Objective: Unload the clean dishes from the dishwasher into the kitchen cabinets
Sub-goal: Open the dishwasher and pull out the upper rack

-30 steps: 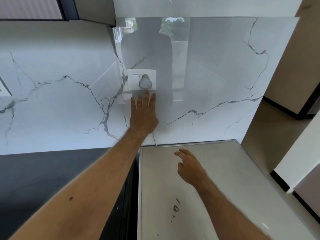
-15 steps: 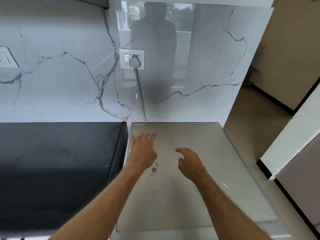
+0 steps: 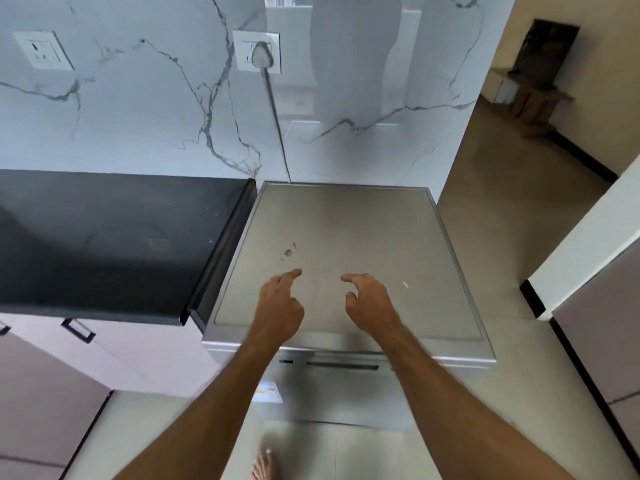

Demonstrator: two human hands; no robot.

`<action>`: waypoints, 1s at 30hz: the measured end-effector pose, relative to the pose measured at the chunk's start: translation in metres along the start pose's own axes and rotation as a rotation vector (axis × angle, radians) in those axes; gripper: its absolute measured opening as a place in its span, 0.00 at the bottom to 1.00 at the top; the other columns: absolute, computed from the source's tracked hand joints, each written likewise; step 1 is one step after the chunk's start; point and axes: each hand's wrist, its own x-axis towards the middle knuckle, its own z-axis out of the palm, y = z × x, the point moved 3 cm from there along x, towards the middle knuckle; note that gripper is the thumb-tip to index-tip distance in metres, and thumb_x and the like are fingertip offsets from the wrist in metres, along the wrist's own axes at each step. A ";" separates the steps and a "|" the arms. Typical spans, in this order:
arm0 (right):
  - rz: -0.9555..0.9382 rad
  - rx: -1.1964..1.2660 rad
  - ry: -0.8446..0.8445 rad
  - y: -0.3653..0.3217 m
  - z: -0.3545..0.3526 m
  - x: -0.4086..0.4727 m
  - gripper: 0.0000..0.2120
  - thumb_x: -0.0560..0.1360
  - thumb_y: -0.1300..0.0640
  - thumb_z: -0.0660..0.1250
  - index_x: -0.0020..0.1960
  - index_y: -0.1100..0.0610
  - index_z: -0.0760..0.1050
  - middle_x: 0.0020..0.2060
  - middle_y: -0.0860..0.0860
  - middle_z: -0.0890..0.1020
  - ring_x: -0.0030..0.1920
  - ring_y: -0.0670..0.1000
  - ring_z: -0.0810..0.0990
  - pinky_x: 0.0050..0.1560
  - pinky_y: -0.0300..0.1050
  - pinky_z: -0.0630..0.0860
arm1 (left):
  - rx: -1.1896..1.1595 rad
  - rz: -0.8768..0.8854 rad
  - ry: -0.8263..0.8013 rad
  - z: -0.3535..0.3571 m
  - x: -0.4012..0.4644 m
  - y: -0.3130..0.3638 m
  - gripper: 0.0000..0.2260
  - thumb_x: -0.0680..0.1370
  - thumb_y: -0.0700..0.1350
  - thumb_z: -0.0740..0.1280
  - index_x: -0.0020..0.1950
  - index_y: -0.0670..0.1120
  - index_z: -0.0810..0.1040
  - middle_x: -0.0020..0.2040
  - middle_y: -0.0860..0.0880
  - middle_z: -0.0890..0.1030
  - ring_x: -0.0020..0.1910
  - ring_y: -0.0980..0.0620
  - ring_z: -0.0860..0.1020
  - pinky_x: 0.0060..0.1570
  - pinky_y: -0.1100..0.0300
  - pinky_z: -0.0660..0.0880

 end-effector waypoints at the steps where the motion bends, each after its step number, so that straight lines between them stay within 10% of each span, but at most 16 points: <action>1: 0.021 0.035 0.005 0.003 0.003 -0.009 0.20 0.76 0.67 0.62 0.67 0.59 0.76 0.64 0.55 0.79 0.65 0.53 0.76 0.70 0.43 0.67 | -0.038 -0.020 0.004 0.004 -0.011 -0.003 0.28 0.75 0.31 0.60 0.75 0.47 0.67 0.73 0.47 0.70 0.73 0.47 0.65 0.72 0.55 0.61; 12: 0.152 0.183 0.015 0.040 0.059 -0.093 0.13 0.80 0.65 0.62 0.60 0.59 0.81 0.55 0.53 0.83 0.55 0.49 0.80 0.59 0.33 0.72 | -0.278 -0.172 -0.033 0.064 -0.095 -0.029 0.22 0.74 0.31 0.62 0.65 0.49 0.77 0.62 0.54 0.79 0.63 0.55 0.74 0.66 0.61 0.68; 15: 0.303 0.287 0.061 0.052 0.077 -0.110 0.08 0.80 0.61 0.64 0.54 0.57 0.82 0.46 0.48 0.83 0.46 0.44 0.79 0.46 0.25 0.70 | -0.597 -0.411 -0.087 0.083 -0.106 -0.051 0.19 0.76 0.31 0.62 0.61 0.49 0.79 0.57 0.53 0.82 0.57 0.54 0.78 0.60 0.60 0.73; 20: 0.463 0.341 0.016 0.071 0.121 -0.129 0.09 0.82 0.54 0.62 0.47 0.55 0.79 0.37 0.48 0.80 0.37 0.47 0.78 0.44 0.44 0.76 | -1.311 -0.818 -0.074 0.117 -0.112 -0.072 0.14 0.80 0.33 0.64 0.64 0.41 0.72 0.49 0.43 0.79 0.51 0.47 0.79 0.57 0.56 0.77; 24: 0.776 1.039 0.106 0.075 0.141 -0.125 0.09 0.80 0.59 0.63 0.58 0.58 0.78 0.52 0.55 0.83 0.54 0.56 0.82 0.54 0.51 0.81 | -1.488 -0.922 -0.022 0.134 -0.100 -0.075 0.04 0.81 0.39 0.65 0.53 0.41 0.78 0.47 0.44 0.79 0.50 0.49 0.78 0.66 0.52 0.72; 30: 0.920 1.761 0.499 0.074 0.138 -0.108 0.14 0.80 0.56 0.61 0.62 0.61 0.76 0.49 0.59 0.82 0.53 0.58 0.80 0.57 0.53 0.77 | -1.634 -0.890 -0.031 0.150 -0.087 -0.064 0.12 0.81 0.48 0.65 0.57 0.41 0.77 0.49 0.42 0.82 0.52 0.47 0.80 0.65 0.51 0.73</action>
